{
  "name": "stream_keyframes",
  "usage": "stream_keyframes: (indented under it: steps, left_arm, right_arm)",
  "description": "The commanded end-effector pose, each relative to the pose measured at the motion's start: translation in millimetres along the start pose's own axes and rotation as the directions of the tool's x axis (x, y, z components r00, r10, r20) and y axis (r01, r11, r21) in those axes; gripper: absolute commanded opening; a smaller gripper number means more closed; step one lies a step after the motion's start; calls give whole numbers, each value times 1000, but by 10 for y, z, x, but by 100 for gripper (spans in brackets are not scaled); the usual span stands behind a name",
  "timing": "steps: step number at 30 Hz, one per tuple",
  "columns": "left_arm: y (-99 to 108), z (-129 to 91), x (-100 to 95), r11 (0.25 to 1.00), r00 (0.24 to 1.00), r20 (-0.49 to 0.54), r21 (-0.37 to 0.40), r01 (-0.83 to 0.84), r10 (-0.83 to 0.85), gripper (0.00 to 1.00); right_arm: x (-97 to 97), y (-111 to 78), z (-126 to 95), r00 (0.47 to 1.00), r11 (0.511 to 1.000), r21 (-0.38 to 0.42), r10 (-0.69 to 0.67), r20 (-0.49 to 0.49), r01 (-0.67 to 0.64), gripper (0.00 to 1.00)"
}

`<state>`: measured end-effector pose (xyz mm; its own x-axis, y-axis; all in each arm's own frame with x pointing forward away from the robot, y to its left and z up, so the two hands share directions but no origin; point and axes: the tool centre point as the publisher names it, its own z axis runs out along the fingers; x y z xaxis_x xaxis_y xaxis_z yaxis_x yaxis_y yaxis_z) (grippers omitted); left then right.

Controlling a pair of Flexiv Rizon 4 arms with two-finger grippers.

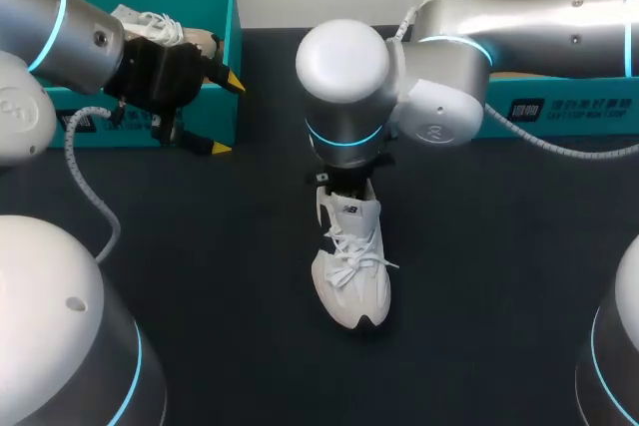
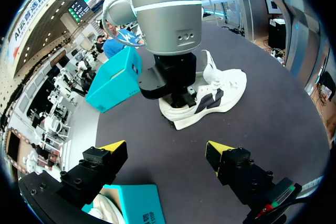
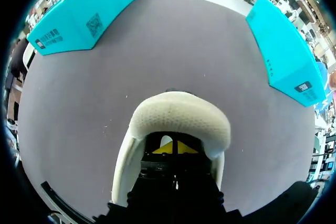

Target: Take the shoe out of the shoebox, open the shoe tongue, remove and reinsert the insole, then place the shoe into the shoebox

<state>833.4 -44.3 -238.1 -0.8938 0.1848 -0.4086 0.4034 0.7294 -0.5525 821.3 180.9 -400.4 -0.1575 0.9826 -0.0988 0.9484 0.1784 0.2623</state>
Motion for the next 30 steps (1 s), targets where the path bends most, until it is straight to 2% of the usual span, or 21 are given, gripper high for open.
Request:
stream_keyframes:
  steps: [1, 9, 12, 16, 20, 25, 30]
  left_arm:
    - [-5, -5, 8, 1000, 1000, 0, -4, 0, 0, 100]
    - [-5, -5, 8, 1000, 1000, 0, -4, 0, 0, 100]
    - [-5, -5, 8, 1000, 1000, 0, -4, 0, 0, 100]
    - [-5, -5, 8, 1000, 1000, 0, -4, 0, 0, 100]
    - [-5, -5, 8, 1000, 1000, 0, -4, 0, 0, 100]
    - [-5, -5, 8, 1000, 1000, 0, -4, 0, 0, 100]
    - [-5, -5, 8, 1000, 1000, 0, -4, 0, 0, 100]
  right_arm:
    - [40, 22, 95, 1000, 1000, 13, -2, -7, 2, 0]
    - [-2, 22, -283, 1000, 999, 46, 22, -7, -22, 0]
    - [-19, 46, -366, 999, 999, 22, 39, -10, -39, 0]
    - [-35, 107, -263, 1000, 1000, -8, 30, -7, -30, 0]
    - [13, 173, -136, 1000, 1000, 3, 15, -22, -15, 0]
    - [71, 91, 25, 999, 999, 36, 14, -41, -12, 0]
    - [97, 0, 51, 999, 998, 68, 20, -48, -17, 0]
